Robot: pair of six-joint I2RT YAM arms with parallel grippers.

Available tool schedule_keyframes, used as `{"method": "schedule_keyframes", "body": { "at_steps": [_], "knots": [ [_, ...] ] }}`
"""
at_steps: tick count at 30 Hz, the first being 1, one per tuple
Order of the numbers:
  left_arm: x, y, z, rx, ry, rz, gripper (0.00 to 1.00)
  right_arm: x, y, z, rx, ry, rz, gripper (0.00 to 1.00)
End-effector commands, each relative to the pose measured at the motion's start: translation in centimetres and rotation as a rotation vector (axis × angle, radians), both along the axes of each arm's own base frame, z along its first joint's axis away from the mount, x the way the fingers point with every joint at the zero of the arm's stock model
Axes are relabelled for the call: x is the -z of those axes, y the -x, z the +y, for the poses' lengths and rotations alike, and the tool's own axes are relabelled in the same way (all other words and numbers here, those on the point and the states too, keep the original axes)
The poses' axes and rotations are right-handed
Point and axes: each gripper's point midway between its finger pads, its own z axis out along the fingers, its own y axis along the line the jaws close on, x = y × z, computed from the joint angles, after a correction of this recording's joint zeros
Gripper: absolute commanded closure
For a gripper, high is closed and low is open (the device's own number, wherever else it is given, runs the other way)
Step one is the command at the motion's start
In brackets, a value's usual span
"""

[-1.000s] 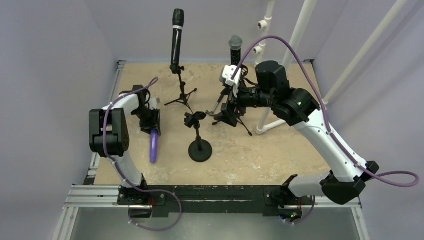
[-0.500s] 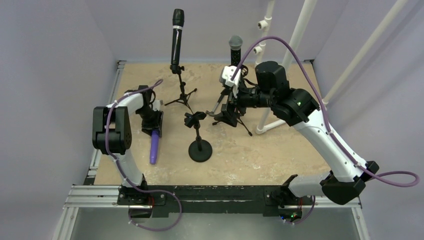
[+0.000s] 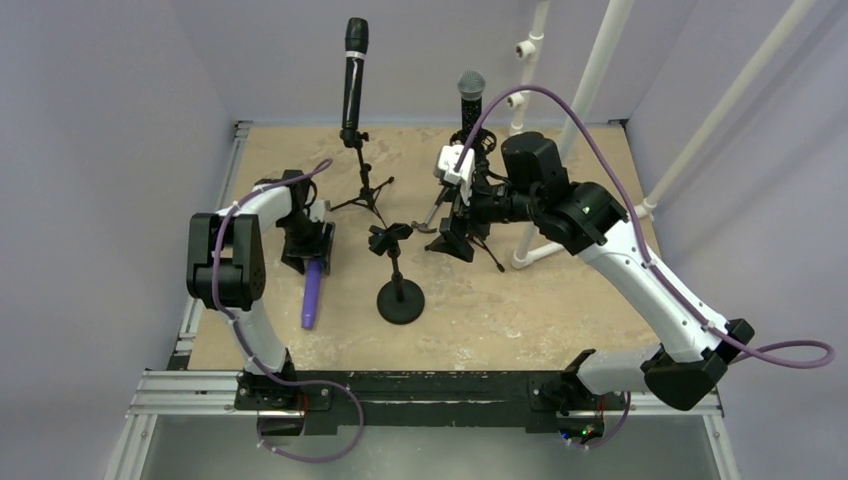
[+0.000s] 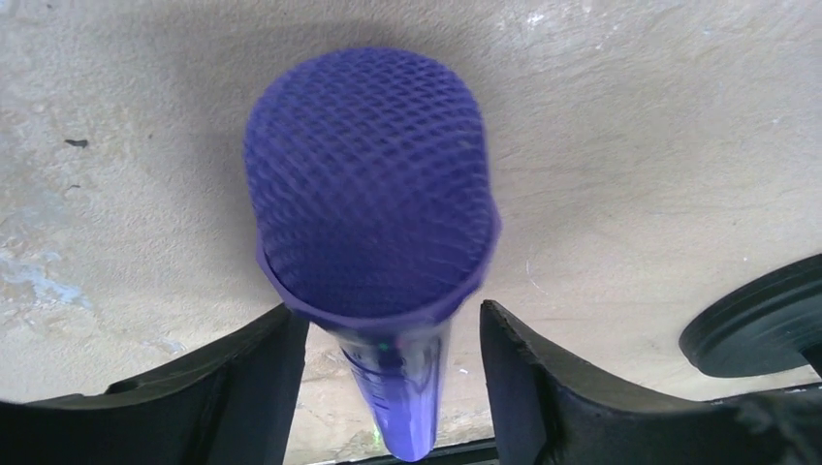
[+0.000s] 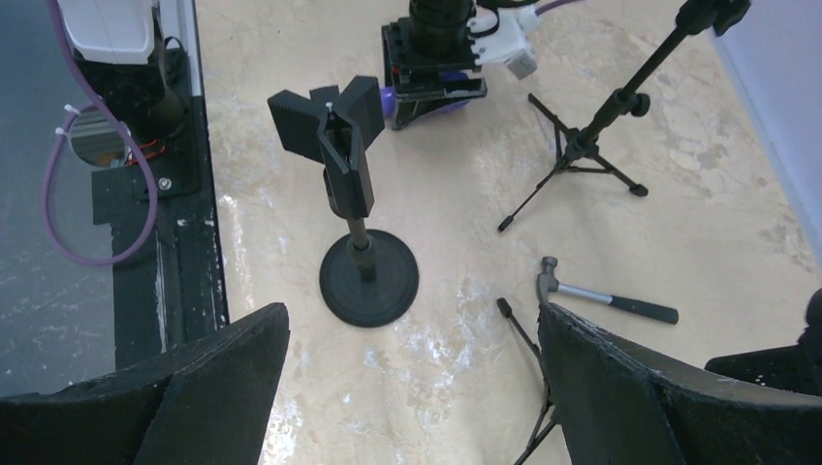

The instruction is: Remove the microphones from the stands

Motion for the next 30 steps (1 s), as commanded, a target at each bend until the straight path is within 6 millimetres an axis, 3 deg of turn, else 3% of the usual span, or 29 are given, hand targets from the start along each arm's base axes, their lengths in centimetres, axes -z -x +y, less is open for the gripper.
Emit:
{"method": "schedule_keyframes", "body": {
  "at_steps": [1, 5, 9, 20, 26, 30],
  "knots": [
    [-3.0, -1.2, -0.6, 0.019, 0.042, -0.116, 0.35, 1.0, 0.1, 0.3, -0.038, -0.001, -0.012, 0.04],
    [-6.1, -1.1, -1.6, 0.059, 0.108, -0.220, 0.30, 2.7, 0.4, 0.7, -0.065, 0.004, 0.016, 0.04],
    [-9.2, -0.7, -2.4, 0.209, 0.162, -0.395, 0.27, 3.6, 1.1, 1.3, -0.108, -0.020, 0.051, 0.05],
    [-19.0, 4.4, -10.6, 0.734, 0.601, -1.041, 0.26, 4.3, 1.7, 1.8, -0.151, -0.032, 0.088, 0.06],
    [-21.3, 6.8, -13.9, 0.985, 0.777, -1.221, 0.26, 5.4, 2.2, 1.9, -0.182, -0.029, 0.122, 0.07],
    [-21.9, 7.2, -15.5, 1.083, 0.858, -1.261, 0.26, 5.4, 1.8, 1.4, -0.171, -0.024, 0.122, 0.07]
  ]
}}
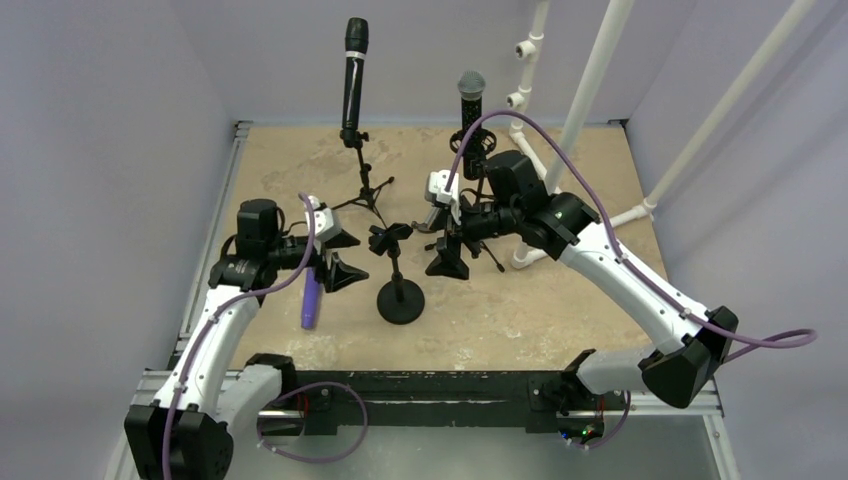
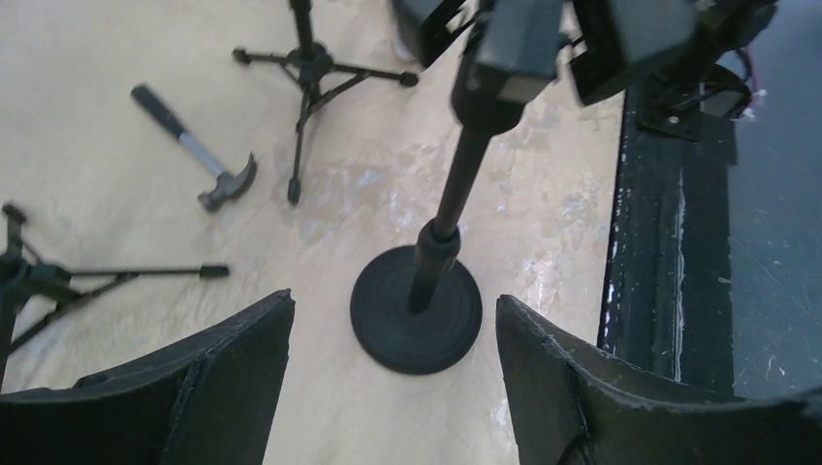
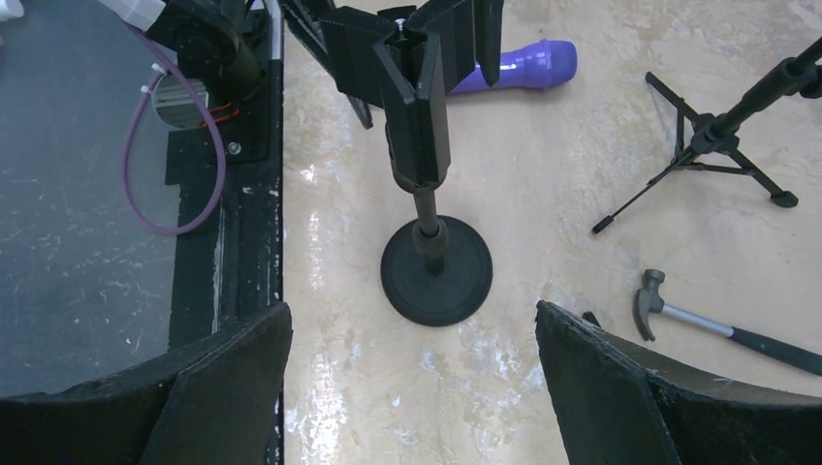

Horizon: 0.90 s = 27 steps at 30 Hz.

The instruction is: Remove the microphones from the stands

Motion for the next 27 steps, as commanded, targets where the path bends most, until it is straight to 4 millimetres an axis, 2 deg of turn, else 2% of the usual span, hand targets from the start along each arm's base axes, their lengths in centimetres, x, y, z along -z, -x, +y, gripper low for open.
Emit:
{"method": "schedule_keyframes", "body": {
  "at_steps": [1, 9, 15, 20, 23, 27],
  "knots": [
    [-2.9, 0.8, -2.8, 0.231, 0.098, -0.216, 0.26, -0.6, -0.2, -0.2, -0.017, -0.027, -0.017, 0.07],
    [-3.0, 1.3, -5.6, 0.352, 0.142, -0.293, 0.28, 0.2, -1.2, -1.1, 0.010, -0.017, -0.008, 0.08],
    [-2.8, 0.5, -7.8, 0.368, 0.171, -0.340, 0.35, 0.4, -1.6, -1.3, 0.008, -0.022, 0.011, 0.08],
    [-2.3, 0.0, -8.8, 0.373, 0.191, -0.317, 0.47, 0.6, -1.6, -1.6, 0.015, -0.020, 0.021, 0.08],
    [-2.2, -0.2, -9.1, 0.372, 0.209, -0.293, 0.62, 0.9, -1.8, -1.7, 0.022, -0.017, 0.023, 0.08],
    [-2.2, -0.2, -9.3, 0.378, 0.222, -0.261, 0.94, 1.5, -2.1, -2.0, 0.038, -0.003, 0.035, 0.08]
  ]
}}
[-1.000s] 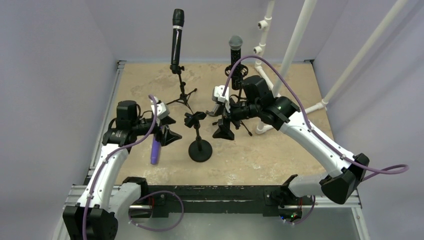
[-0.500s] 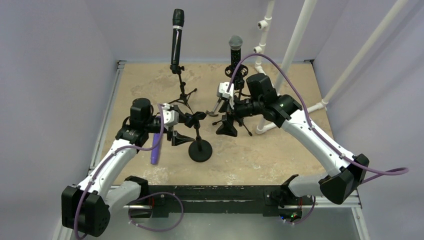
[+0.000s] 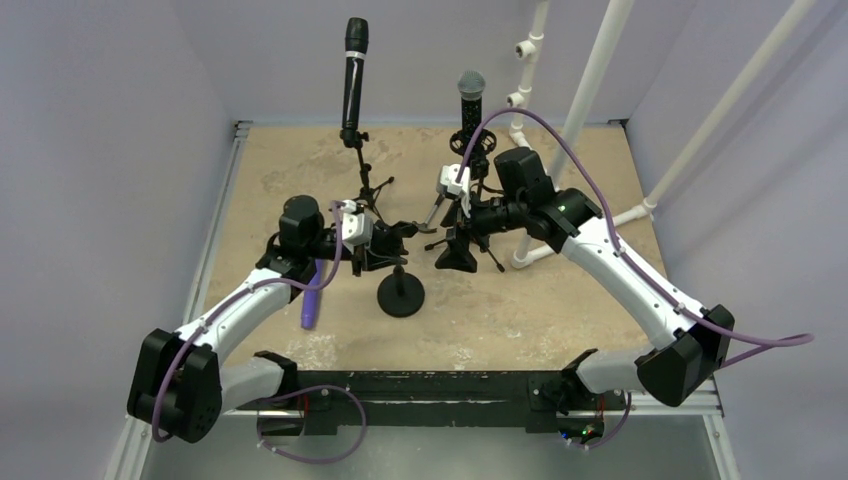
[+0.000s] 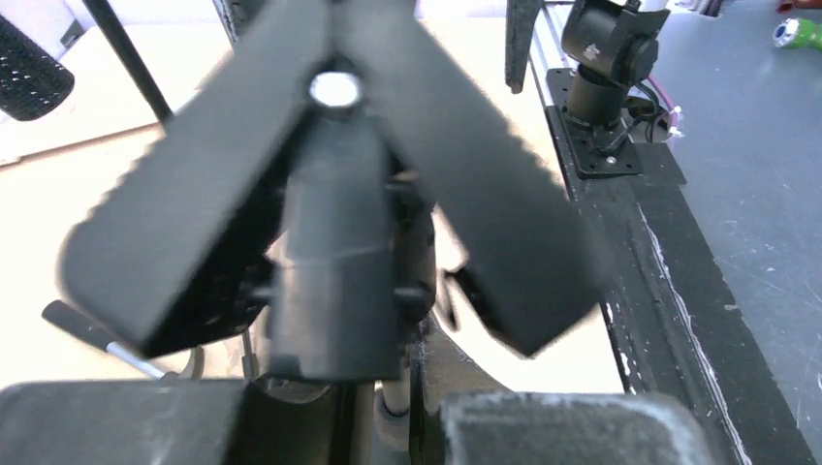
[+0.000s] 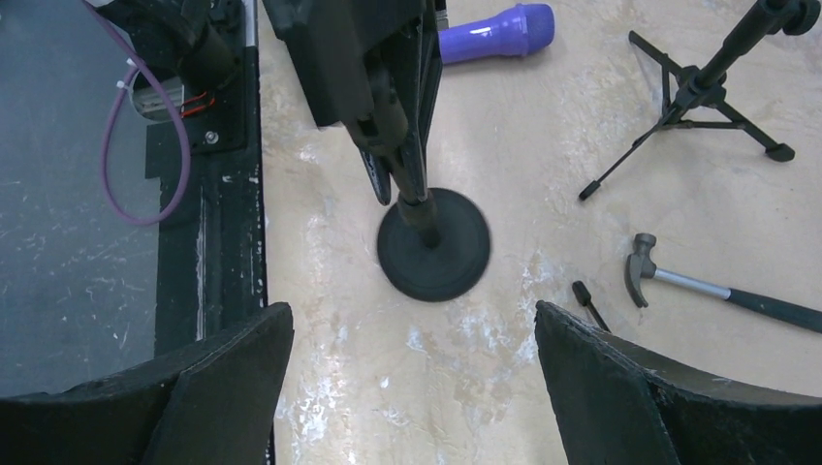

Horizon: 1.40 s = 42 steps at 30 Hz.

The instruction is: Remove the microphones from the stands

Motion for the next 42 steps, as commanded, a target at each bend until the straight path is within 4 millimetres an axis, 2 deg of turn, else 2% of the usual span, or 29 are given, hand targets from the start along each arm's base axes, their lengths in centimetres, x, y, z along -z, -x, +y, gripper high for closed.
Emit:
{"method": "schedule_keyframes", "body": {
  "at_steps": [1, 3, 6, 12, 18, 23, 25, 29, 36, 40, 42],
  "knots": [
    [-1.6, 0.2, -0.4, 0.035, 0.046, -0.053, 1.00, 0.0, 0.0, -0.2, -0.006, -0.007, -0.005, 0.08],
    [-2.0, 0.4, -0.4, 0.042, 0.047, -0.044, 1.00, 0.0, -0.2, -0.2, 0.001, -0.005, -0.010, 0.08],
    [-4.2, 0.6, -0.4, 0.041, 0.071, -0.035, 1.00, -0.2, -0.4, -0.2, 0.004, -0.008, -0.017, 0.08],
    [-11.2, 1.2, -0.5, 0.021, 0.151, 0.026, 1.00, -1.1, -0.2, 0.2, -0.014, -0.037, -0.014, 0.08],
    [-18.6, 0.2, -0.6, -0.054, 0.253, 0.168, 1.00, -3.4, 0.5, 1.4, -0.051, -0.119, 0.021, 0.08],
    [-22.5, -0.5, -0.5, -0.092, 0.355, 0.257, 1.00, -5.1, 0.6, 2.1, -0.078, -0.162, 0.039, 0.08],
    [-23.3, -0.7, -0.5, -0.101, 0.388, 0.280, 1.00, -5.6, 0.6, 2.4, -0.088, -0.178, 0.052, 0.09],
    [-23.5, -1.3, -0.5, -0.120, 0.416, 0.314, 1.00, -5.8, 0.4, 3.2, -0.100, -0.200, 0.087, 0.10],
    [-24.3, -1.7, -0.2, -0.141, 0.478, 0.348, 1.00, -4.0, 0.3, 4.2, -0.114, -0.218, 0.188, 0.14],
    [-24.4, -1.9, -0.1, -0.155, 0.503, 0.360, 1.00, -3.6, 0.4, 4.3, -0.123, -0.223, 0.213, 0.20],
    [-24.5, -2.1, 0.1, -0.162, 0.518, 0.361, 1.00, -3.5, 0.6, 4.3, -0.125, -0.227, 0.220, 0.27]
  ]
}}
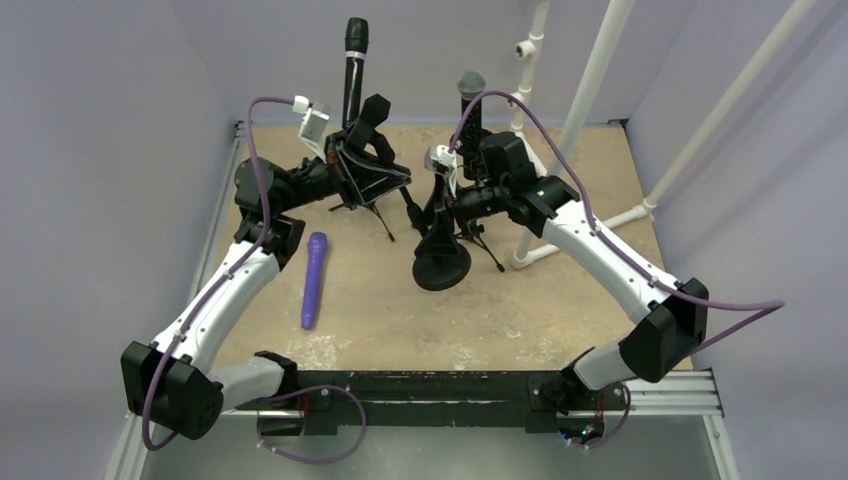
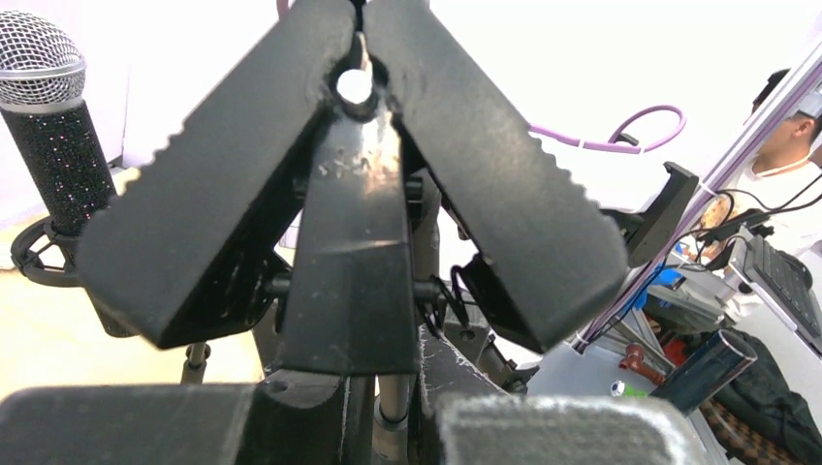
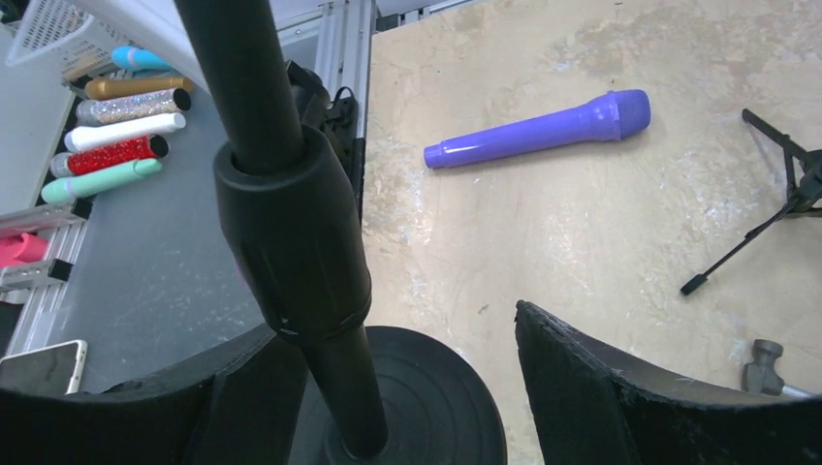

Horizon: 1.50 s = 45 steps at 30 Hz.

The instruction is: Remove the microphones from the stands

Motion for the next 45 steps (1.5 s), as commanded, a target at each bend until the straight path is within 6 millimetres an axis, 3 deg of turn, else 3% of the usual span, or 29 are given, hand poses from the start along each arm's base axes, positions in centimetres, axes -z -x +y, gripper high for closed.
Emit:
{"method": "schedule_keyframes", "body": {
  "at_steps": [1, 6, 7, 9, 12, 16, 18, 20, 22, 28, 39, 45],
  "knots": [
    [-3.1, 0.0, 1.1, -0.057, 0.108, -0.053, 1.00, -1.1, 0.6, 0.2, -0.026, -0.053, 0.008, 0.31],
    [-3.0, 0.0, 1.8, -0.078, 0.119, -0.057, 1.00, -1.2, 0.9, -0.1, -0.023, -0.057, -0.001, 0.61],
    [-3.0, 0.1, 2.0, -0.081, 0.121, -0.059, 1.00, -1.4, 1.0, -0.1, -0.023, -0.061, -0.002, 0.70],
    [-2.9, 0.1, 2.4, -0.089, 0.121, -0.063, 1.00, -1.9, 1.2, -0.1, -0.028, -0.069, -0.008, 1.00],
    [-2.3, 0.7, 2.5, -0.076, 0.097, -0.082, 0.99, -2.9, 1.3, -0.3, -0.026, -0.079, -0.022, 1.00],
    [0.0, 2.1, 2.1, -0.006, -0.001, -0.118, 0.50, -4.5, 1.7, -0.4, -0.039, -0.097, -0.027, 1.00],
    [1.4, 2.4, 2.1, 0.011, -0.031, -0.117, 0.31, -5.5, 2.1, -0.2, -0.062, -0.117, -0.019, 1.00],
    [2.5, 2.6, 1.9, 0.029, -0.053, -0.125, 0.22, -6.4, 2.5, -0.1, -0.089, -0.138, -0.005, 1.00],
    [3.3, 2.8, 1.5, 0.053, -0.072, -0.137, 0.20, -6.9, 2.9, 0.0, -0.118, -0.156, 0.016, 1.00],
    [4.7, 2.1, 0.2, 0.058, -0.107, -0.146, 0.20, -6.9, 3.6, 0.3, -0.161, -0.176, 0.088, 1.00],
    [3.8, 0.3, -0.7, 0.050, -0.043, -0.087, 0.49, -4.8, 2.8, 0.7, -0.141, -0.146, 0.122, 1.00],
    [3.6, 0.8, -0.8, 0.068, -0.018, -0.084, 0.53, -4.2, 2.5, 0.7, -0.132, -0.130, 0.121, 1.00]
  ]
}}
